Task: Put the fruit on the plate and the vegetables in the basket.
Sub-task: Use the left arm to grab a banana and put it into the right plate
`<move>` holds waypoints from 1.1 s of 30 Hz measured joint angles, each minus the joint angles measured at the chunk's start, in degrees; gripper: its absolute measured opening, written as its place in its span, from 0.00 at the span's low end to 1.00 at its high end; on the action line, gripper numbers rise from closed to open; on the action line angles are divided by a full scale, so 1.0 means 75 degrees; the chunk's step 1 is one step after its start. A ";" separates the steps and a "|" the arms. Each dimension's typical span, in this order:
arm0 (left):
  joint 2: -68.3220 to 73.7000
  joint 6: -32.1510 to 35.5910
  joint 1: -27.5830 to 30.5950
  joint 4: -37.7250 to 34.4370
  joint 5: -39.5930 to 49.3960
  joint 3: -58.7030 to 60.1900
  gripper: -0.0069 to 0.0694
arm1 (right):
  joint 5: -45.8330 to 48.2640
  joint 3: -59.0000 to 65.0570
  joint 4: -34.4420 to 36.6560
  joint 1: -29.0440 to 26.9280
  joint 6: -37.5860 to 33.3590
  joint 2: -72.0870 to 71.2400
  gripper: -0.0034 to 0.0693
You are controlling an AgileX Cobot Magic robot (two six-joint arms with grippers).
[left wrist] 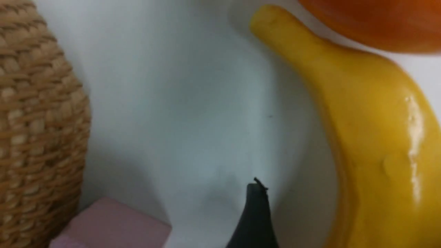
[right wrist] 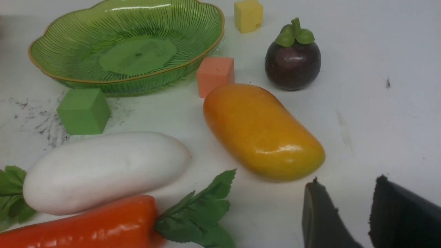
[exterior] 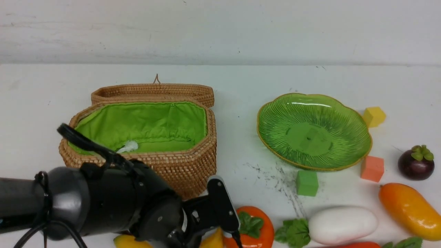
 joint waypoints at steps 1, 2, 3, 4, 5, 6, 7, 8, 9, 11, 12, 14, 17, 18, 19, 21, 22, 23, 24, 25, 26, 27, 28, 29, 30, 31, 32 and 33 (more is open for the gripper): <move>0.0007 0.0058 0.0000 -0.0085 0.0000 0.0000 0.80 | 0.0000 0.0000 0.0000 0.0000 0.0000 0.0000 0.38; 0.0007 0.0108 0.0000 -0.0146 0.0000 0.0000 0.79 | 0.0000 0.0000 0.0000 0.0000 0.0000 0.0000 0.38; 0.0017 0.0196 0.0000 -0.0296 0.0000 0.0000 0.77 | 0.0000 0.0000 0.0000 0.0000 0.0000 0.0000 0.38; 0.0024 0.0270 0.0000 -0.0426 0.0000 0.0000 0.77 | 0.0000 0.0000 0.0000 0.0000 0.0000 0.0000 0.38; 0.0024 0.0290 0.0000 -0.0426 0.0000 0.0000 0.76 | 0.0000 0.0000 0.0000 0.0000 0.0000 0.0000 0.38; 0.0033 0.0458 0.0000 -0.0609 -0.0010 -0.0006 0.74 | 0.0000 0.0000 0.0000 0.0000 0.0000 0.0000 0.38; 0.0050 0.0569 0.0000 -0.0707 -0.0010 -0.0006 0.73 | 0.0000 0.0000 0.0000 0.0000 0.0000 0.0000 0.38; 0.0081 0.0694 0.0000 -0.0811 -0.0028 -0.0016 0.72 | 0.0000 0.0000 0.0000 0.0000 0.0000 0.0000 0.38; 0.0076 0.0705 0.0000 -0.0828 -0.0028 -0.0016 0.71 | 0.0000 0.0000 0.0000 0.0000 0.0000 0.0000 0.38; 0.0191 0.0786 0.0000 -0.1019 -0.0091 -0.0070 0.70 | 0.0000 0.0000 0.0000 0.0000 0.0000 0.0000 0.38; 0.0243 0.0803 0.0000 -0.1081 -0.0129 -0.0107 0.69 | 0.0000 0.0000 0.0000 0.0000 0.0000 0.0000 0.38; 0.0269 0.0810 0.0000 -0.1123 -0.0157 -0.0124 0.69 | 0.0000 0.0000 0.0000 0.0000 0.0000 0.0000 0.38; 0.0315 0.0809 0.0000 -0.1162 -0.0182 -0.0154 0.69 | 0.0000 0.0000 0.0000 0.0000 0.0000 0.0000 0.38; 0.0315 0.0809 0.0000 -0.1181 -0.0200 -0.0159 0.69 | 0.0000 0.0000 0.0000 0.0000 0.0000 0.0000 0.38; 0.0322 0.0809 0.0000 -0.1181 -0.0207 -0.0168 0.69 | 0.0000 0.0000 0.0000 0.0000 0.0000 0.0000 0.38; 0.0323 0.0809 0.0000 -0.1189 -0.0216 -0.0168 0.68 | 0.0000 0.0000 0.0000 0.0000 0.0000 0.0000 0.38; 0.0323 0.0809 0.0000 -0.1189 -0.0216 -0.0168 0.67 | 0.0000 0.0000 0.0000 0.0000 0.0000 0.0000 0.38; 0.0323 0.0809 0.0000 -0.1196 -0.0216 -0.0175 0.66 | 0.0000 0.0000 0.0000 0.0000 0.0000 0.0000 0.38; 0.0323 0.0809 0.0000 -0.1219 -0.0216 -0.0175 0.64 | 0.0000 0.0000 0.0000 0.0000 0.0000 0.0000 0.38; 0.0323 0.0809 0.0000 -0.1216 -0.0207 -0.0175 0.63 | 0.0000 0.0000 0.0000 0.0000 0.0000 0.0000 0.38; 0.0323 0.0809 0.0000 -0.1240 -0.0201 -0.0175 0.60 | 0.0000 0.0000 0.0000 0.0000 0.0000 0.0000 0.38; 0.0323 0.0809 0.0000 -0.1251 -0.0192 -0.0175 0.56 | 0.0000 0.0000 0.0000 0.0000 0.0000 0.0000 0.38; 0.0323 0.0809 0.0000 -0.1283 -0.0176 -0.0175 0.52 | 0.0000 0.0000 0.0000 0.0000 0.0000 0.0000 0.38; 0.0323 0.0809 0.0000 -0.1292 -0.0164 -0.0175 0.50 | 0.0000 0.0000 0.0000 0.0000 0.0000 0.0000 0.38; 0.0323 0.0809 0.0000 -0.1299 -0.0138 -0.0182 0.49 | 0.0000 0.0000 0.0000 0.0000 0.0000 0.0000 0.38; 0.0323 0.0809 0.0000 -0.1299 -0.0122 -0.0193 0.50 | 0.0000 0.0000 0.0000 0.0000 0.0000 0.0000 0.38; 0.0331 0.0809 0.0000 -0.1299 -0.0076 -0.0223 0.50 | 0.0000 0.0000 0.0000 0.0000 0.0000 0.0000 0.38; 0.0348 0.0809 0.0000 -0.1299 0.0016 -0.0283 0.50 | 0.0000 0.0000 0.0000 0.0000 0.0000 0.0000 0.38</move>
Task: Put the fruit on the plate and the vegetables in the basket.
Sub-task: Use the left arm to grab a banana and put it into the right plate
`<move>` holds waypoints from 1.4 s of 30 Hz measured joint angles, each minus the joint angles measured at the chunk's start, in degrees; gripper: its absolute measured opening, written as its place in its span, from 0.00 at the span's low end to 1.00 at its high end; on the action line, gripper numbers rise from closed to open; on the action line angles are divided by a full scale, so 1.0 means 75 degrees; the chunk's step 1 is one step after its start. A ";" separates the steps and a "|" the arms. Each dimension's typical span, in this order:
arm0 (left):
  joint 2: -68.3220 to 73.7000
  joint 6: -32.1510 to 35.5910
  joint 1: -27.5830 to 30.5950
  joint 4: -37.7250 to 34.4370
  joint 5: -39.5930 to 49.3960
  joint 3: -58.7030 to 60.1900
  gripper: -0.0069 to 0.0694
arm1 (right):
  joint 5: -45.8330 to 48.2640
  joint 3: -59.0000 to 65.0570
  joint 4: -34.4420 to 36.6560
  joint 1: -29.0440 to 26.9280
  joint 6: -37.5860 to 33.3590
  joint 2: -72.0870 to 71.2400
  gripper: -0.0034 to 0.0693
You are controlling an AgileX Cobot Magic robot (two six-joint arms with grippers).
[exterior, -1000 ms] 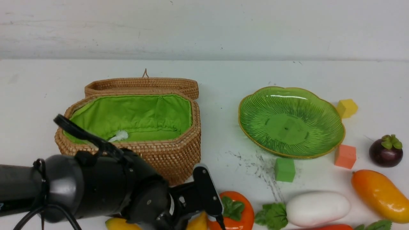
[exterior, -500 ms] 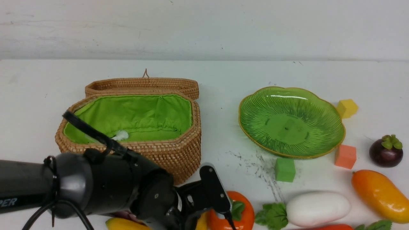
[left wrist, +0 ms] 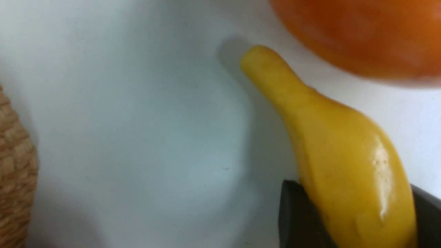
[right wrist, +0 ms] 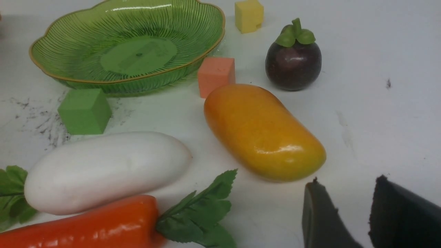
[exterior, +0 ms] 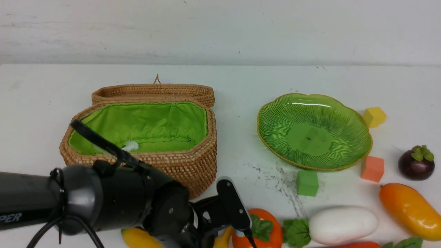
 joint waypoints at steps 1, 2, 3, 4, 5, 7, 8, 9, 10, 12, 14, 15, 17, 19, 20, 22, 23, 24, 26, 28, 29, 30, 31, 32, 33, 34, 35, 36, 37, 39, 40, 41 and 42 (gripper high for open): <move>0.0045 0.0000 0.0000 0.0009 0.0132 -0.0088 0.50 | 0.0000 0.0000 0.0000 0.0000 0.0000 0.0000 0.38; 0.0068 0.0000 0.0000 0.0027 0.0267 -0.0177 0.50 | 0.0000 0.0000 0.0000 0.0000 0.0000 0.0000 0.38; 0.0077 0.0000 0.0000 0.0027 0.0296 -0.0197 0.50 | 0.0000 0.0000 0.0000 0.0000 0.0000 0.0000 0.38; 0.0099 0.0000 0.0000 0.0035 0.0438 -0.0274 0.50 | 0.0000 0.0000 0.0000 0.0000 0.0000 0.0000 0.38; 0.0147 0.0017 0.0000 0.0093 0.0824 -0.0461 0.50 | 0.0000 0.0000 0.0000 0.0000 0.0000 0.0000 0.38; 0.0171 0.0025 0.0000 0.0157 0.1333 -0.0657 0.50 | 0.0000 0.0000 0.0000 0.0000 0.0000 0.0000 0.38; 0.0195 -0.0008 0.0000 0.0165 0.1535 -0.0730 0.50 | 0.0000 0.0000 0.0000 0.0000 0.0000 0.0000 0.38; 0.0221 -0.0082 0.0000 0.0186 0.1750 -0.0827 0.50 | 0.0000 0.0000 0.0000 0.0000 0.0000 0.0000 0.38; 0.0235 -0.0186 0.0000 0.0201 0.1915 -0.0925 0.50 | 0.0000 0.0000 0.0000 0.0000 0.0000 0.0000 0.38; 0.0244 -0.0425 0.0000 0.0235 0.2190 -0.1112 0.50 | 0.0000 0.0000 0.0000 0.0000 0.0000 0.0000 0.38; 0.0244 -0.0661 0.0000 0.0234 0.2466 -0.1326 0.50 | 0.0000 0.0000 0.0000 0.0000 0.0000 0.0000 0.38; 0.0244 -0.0788 0.0000 0.0234 0.2604 -0.1430 0.50 | 0.0000 0.0000 0.0000 0.0000 0.0000 0.0000 0.38; 0.0237 -0.1006 0.0000 0.0257 0.3001 -0.1684 0.50 | 0.0000 0.0000 0.0000 0.0000 0.0000 0.0000 0.38; 0.0200 -0.1244 0.0000 0.0281 0.3412 -0.1914 0.50 | 0.0000 0.0000 0.0000 0.0000 0.0000 0.0000 0.38; 0.0167 -0.1325 0.0000 0.0300 0.3549 -0.1998 0.50 | 0.0000 0.0000 0.0000 0.0000 0.0000 0.0000 0.38; 0.0041 -0.1445 0.0000 0.0328 0.3772 -0.2182 0.50 | 0.0000 0.0000 0.0000 0.0000 0.0000 0.0000 0.38; -0.0063 -0.1474 0.0000 0.0338 0.3830 -0.2279 0.50 | 0.0000 0.0000 0.0000 0.0000 0.0000 0.0000 0.38; -0.0081 -0.1474 0.0000 0.0346 0.3840 -0.2294 0.50 | 0.0000 0.0000 0.0000 0.0000 0.0000 0.0000 0.38; -0.0320 -0.1506 0.0000 0.0346 0.3933 -0.2478 0.50 | 0.0000 0.0000 0.0000 0.0000 0.0000 0.0000 0.38; -0.0507 -0.1507 0.0000 0.0346 0.4106 -0.2631 0.50 | 0.0000 0.0000 0.0000 0.0000 0.0000 0.0000 0.38; -0.0585 -0.1515 0.0000 0.0346 0.4181 -0.2679 0.50 | 0.0000 0.0000 0.0000 0.0000 0.0000 0.0000 0.38; -0.0710 -0.1525 0.0000 0.0346 0.4263 -0.2729 0.50 | 0.0000 0.0000 0.0000 0.0000 0.0000 0.0000 0.38; -0.0731 -0.1525 0.0000 0.0346 0.4273 -0.2728 0.50 | 0.0000 0.0000 0.0000 0.0000 0.0000 0.0000 0.38; -0.0882 -0.1525 0.0000 0.0346 0.4322 -0.2738 0.50 | 0.0000 0.0000 0.0000 0.0000 0.0000 0.0000 0.38; -0.0991 -0.1525 0.0000 0.0333 0.4352 -0.2738 0.50 | 0.0000 0.0000 0.0000 0.0000 0.0000 0.0000 0.38; -0.1091 -0.1525 0.0000 0.0318 0.4371 -0.2738 0.50 | 0.0000 0.0000 0.0000 0.0000 0.0000 0.0000 0.38; -0.1174 -0.1525 0.0000 0.0284 0.4392 -0.2738 0.50 | 0.0000 0.0000 0.0000 0.0000 0.0000 0.0000 0.38; -0.1258 -0.1525 0.0000 0.0243 0.4393 -0.2738 0.50 | 0.0000 0.0000 0.0000 0.0000 0.0000 0.0000 0.38; -0.1325 -0.1494 0.0000 0.0160 0.4398 -0.2738 0.50 | 0.0000 0.0000 0.0000 0.0000 0.0000 0.0000 0.38; -0.1465 -0.1443 0.0000 0.0008 0.4398 -0.2738 0.50 | 0.0000 0.0000 0.0000 0.0000 0.0000 0.0000 0.38; -0.1527 -0.1419 0.0000 -0.0041 0.4398 -0.2738 0.50 | 0.0000 0.0000 0.0000 0.0000 0.0000 0.0000 0.38; -0.1577 -0.1408 0.0000 -0.0079 0.4398 -0.2738 0.50 | 0.0000 0.0000 0.0000 0.0000 0.0000 0.0000 0.38; -0.1625 -0.1400 0.0000 -0.0115 0.4398 -0.2738 0.50 | 0.0000 0.0000 0.0000 0.0000 0.0000 0.0000 0.38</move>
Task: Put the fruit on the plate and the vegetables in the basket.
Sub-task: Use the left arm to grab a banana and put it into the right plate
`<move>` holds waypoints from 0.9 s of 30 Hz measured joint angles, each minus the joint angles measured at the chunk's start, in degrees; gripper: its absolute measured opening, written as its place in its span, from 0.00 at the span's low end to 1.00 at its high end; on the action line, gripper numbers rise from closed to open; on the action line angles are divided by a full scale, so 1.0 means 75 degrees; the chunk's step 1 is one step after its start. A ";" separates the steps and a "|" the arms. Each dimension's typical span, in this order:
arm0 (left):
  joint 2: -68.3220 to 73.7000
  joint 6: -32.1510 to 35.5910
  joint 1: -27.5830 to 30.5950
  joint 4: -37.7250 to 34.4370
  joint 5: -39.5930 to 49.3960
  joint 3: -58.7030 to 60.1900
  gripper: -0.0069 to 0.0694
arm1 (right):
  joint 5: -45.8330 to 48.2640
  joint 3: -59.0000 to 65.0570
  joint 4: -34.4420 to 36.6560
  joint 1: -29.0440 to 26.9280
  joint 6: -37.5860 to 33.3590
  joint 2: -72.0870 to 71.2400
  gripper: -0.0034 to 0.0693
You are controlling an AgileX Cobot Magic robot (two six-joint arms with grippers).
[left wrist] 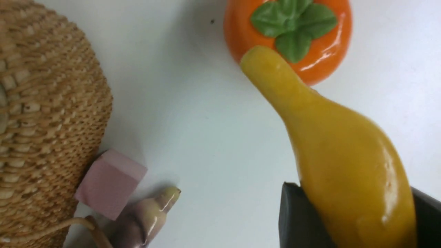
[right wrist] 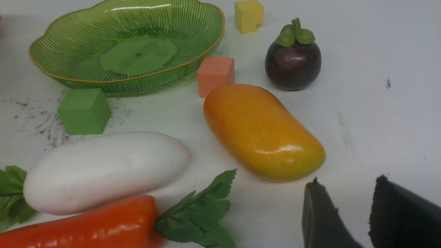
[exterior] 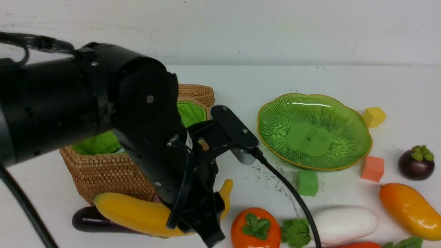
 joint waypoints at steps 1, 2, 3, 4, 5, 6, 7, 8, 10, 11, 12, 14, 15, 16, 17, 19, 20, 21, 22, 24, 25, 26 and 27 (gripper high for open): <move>-0.0011 0.0010 0.0000 -0.0015 0.0000 0.0000 0.50 | 0.0000 0.0000 0.0000 0.0000 0.0000 0.0000 0.38; -0.0021 0.0017 0.0000 -0.0021 0.0000 -0.0019 0.50 | 0.0000 0.0000 0.0000 0.0000 0.0000 0.0000 0.38; -0.0021 0.0026 0.0000 -0.0021 0.0000 -0.0090 0.50 | 0.0000 0.0000 0.0000 0.0000 0.0000 0.0000 0.38; -0.0003 0.0053 0.0000 -0.0021 0.0000 -0.0178 0.50 | 0.0000 0.0000 0.0000 0.0000 0.0000 0.0000 0.38; 0.0005 0.0114 0.0000 -0.0021 -0.0008 -0.0306 0.50 | 0.0000 0.0000 0.0000 0.0000 0.0000 0.0000 0.38; 0.0014 0.0182 0.0000 -0.0012 -0.0014 -0.0443 0.50 | 0.0000 0.0000 0.0000 0.0000 0.0000 0.0000 0.38; 0.0045 0.0287 0.0000 -0.0004 -0.0032 -0.0662 0.50 | 0.0000 0.0000 0.0000 0.0000 0.0000 0.0000 0.38; 0.0096 0.0401 0.0000 0.0016 -0.0065 -0.0939 0.50 | 0.0000 0.0000 0.0000 0.0000 0.0000 0.0000 0.38; 0.0275 0.0621 0.0000 0.0140 -0.0126 -0.1632 0.50 | 0.0000 0.0000 0.0000 0.0000 0.0000 0.0000 0.38; 0.0432 0.0742 0.0000 0.0232 -0.0147 -0.2026 0.50 | 0.0000 0.0000 0.0000 0.0000 0.0000 0.0000 0.38; 0.0637 0.0840 0.0000 0.0338 -0.0156 -0.2359 0.50 | 0.0000 0.0000 0.0000 0.0000 0.0000 0.0000 0.38; 0.1065 0.1081 0.0000 0.0530 -0.0173 -0.3056 0.50 | 0.0000 0.0000 0.0000 0.0000 0.0000 0.0000 0.38; 0.1389 0.1231 0.0000 0.0644 -0.0173 -0.3513 0.50 | 0.0000 0.0000 0.0000 0.0000 0.0000 0.0000 0.38; 0.1821 0.1390 0.0000 0.0735 -0.0173 -0.4073 0.50 | 0.0000 0.0000 0.0000 0.0000 0.0000 0.0000 0.38; 0.2130 0.1513 0.0000 0.0755 -0.0182 -0.4448 0.50 | 0.0000 0.0000 0.0000 0.0000 0.0000 0.0000 0.38; 0.2910 0.1775 0.0000 0.0787 -0.0293 -0.5339 0.50 | 0.0000 0.0000 0.0000 0.0000 0.0000 0.0000 0.38; 0.3283 0.1879 0.0000 0.0776 -0.0387 -0.5731 0.50 | 0.0000 0.0000 0.0000 0.0000 0.0000 0.0000 0.38; 0.3635 0.2081 0.0000 0.0713 -0.0503 -0.6082 0.50 | 0.0000 0.0000 0.0000 0.0000 0.0000 0.0000 0.38; 0.3897 0.2191 0.0000 0.0641 -0.0604 -0.6325 0.50 | 0.0000 0.0000 0.0000 0.0000 0.0000 0.0000 0.38; 0.4461 0.2673 0.0000 0.0396 -0.0913 -0.6779 0.50 | 0.0000 0.0000 0.0000 0.0000 0.0000 0.0000 0.38; 0.4652 0.2910 0.0000 0.0300 -0.1064 -0.6893 0.50 | 0.0000 0.0000 0.0000 0.0000 0.0000 0.0000 0.38; 0.4864 0.3295 0.0000 0.0073 -0.1258 -0.6984 0.50 | 0.0000 0.0000 0.0000 0.0000 0.0000 0.0000 0.38; 0.5015 0.3485 0.0000 -0.0091 -0.1407 -0.7027 0.50 | 0.0000 0.0000 0.0000 0.0000 0.0000 0.0000 0.38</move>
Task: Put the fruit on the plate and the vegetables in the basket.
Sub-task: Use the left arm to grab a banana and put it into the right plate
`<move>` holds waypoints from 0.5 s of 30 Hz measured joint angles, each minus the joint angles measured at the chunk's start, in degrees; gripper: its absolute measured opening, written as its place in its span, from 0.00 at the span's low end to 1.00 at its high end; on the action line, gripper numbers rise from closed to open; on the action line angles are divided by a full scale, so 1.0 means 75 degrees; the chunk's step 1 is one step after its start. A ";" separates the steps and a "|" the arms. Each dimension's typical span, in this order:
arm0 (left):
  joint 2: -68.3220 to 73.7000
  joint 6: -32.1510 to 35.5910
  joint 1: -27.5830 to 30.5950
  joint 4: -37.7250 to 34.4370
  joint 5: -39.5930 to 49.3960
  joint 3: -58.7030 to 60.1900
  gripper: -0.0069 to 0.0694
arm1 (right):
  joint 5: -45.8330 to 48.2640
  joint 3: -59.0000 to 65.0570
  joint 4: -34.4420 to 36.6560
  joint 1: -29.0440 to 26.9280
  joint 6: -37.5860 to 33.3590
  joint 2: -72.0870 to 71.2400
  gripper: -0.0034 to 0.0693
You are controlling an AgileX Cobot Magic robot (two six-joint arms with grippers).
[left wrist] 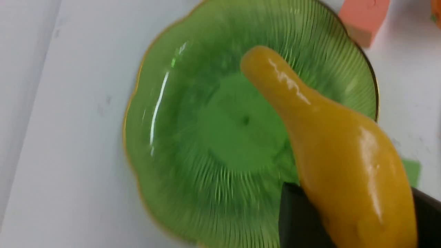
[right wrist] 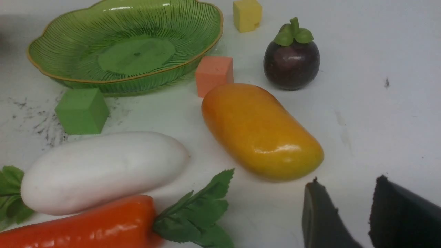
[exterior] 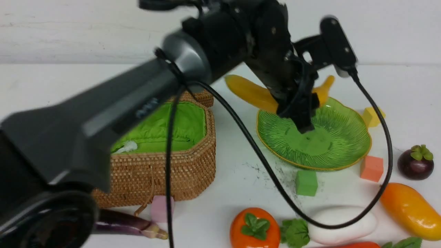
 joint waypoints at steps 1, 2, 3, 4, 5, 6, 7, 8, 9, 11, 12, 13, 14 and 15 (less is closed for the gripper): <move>0.0207 0.0403 0.0000 -0.0259 -0.0199 -0.0026 0.50 | 0.0000 0.0000 0.0000 0.0000 0.0000 0.0000 0.38; 0.0366 0.0647 0.0000 -0.0480 -0.0341 -0.0032 0.50 | 0.0000 0.0000 0.0000 0.0000 0.0000 0.0000 0.38; 0.0513 0.0811 0.0000 -0.0662 -0.0462 -0.0032 0.50 | 0.0000 0.0000 0.0000 0.0000 0.0000 0.0000 0.38; 0.0652 0.0989 0.0000 -0.0897 -0.0566 -0.0032 0.50 | 0.0000 0.0000 0.0000 0.0000 0.0000 0.0000 0.38; 0.0783 0.1147 0.0000 -0.1140 -0.0654 -0.0032 0.50 | 0.0000 0.0000 0.0000 0.0000 0.0000 0.0000 0.38; 0.0859 0.1241 0.0000 -0.1321 -0.0705 -0.0032 0.50 | 0.0000 0.0000 0.0000 0.0000 0.0000 0.0000 0.38; 0.0904 0.1340 0.0000 -0.1404 -0.0741 -0.0032 0.50 | 0.0000 0.0000 0.0000 0.0000 0.0000 0.0000 0.38; 0.1061 0.1574 0.0000 -0.1650 -0.0851 -0.0032 0.50 | 0.0000 0.0000 0.0000 0.0000 0.0000 0.0000 0.38; 0.1201 0.1791 0.0000 -0.1832 -0.0924 -0.0032 0.50 | 0.0000 0.0000 0.0000 0.0000 0.0000 0.0000 0.38; 0.1350 0.2081 0.0000 -0.1992 -0.1047 -0.0032 0.50 | 0.0000 0.0000 0.0000 0.0000 0.0000 0.0000 0.38; 0.1419 0.2193 0.0000 -0.2042 -0.1123 -0.0032 0.50 | 0.0000 0.0000 0.0000 0.0000 0.0000 0.0000 0.38; 0.1481 0.2255 0.0000 -0.2064 -0.1196 -0.0032 0.50 | 0.0000 0.0000 0.0000 0.0000 0.0000 0.0000 0.38; 0.1498 0.2270 0.0000 -0.2073 -0.1223 -0.0032 0.50 | 0.0000 0.0000 0.0000 0.0000 0.0000 0.0000 0.38; 0.1535 0.2298 0.0000 -0.2073 -0.1265 -0.0032 0.50 | 0.0000 0.0000 0.0000 0.0000 0.0000 0.0000 0.38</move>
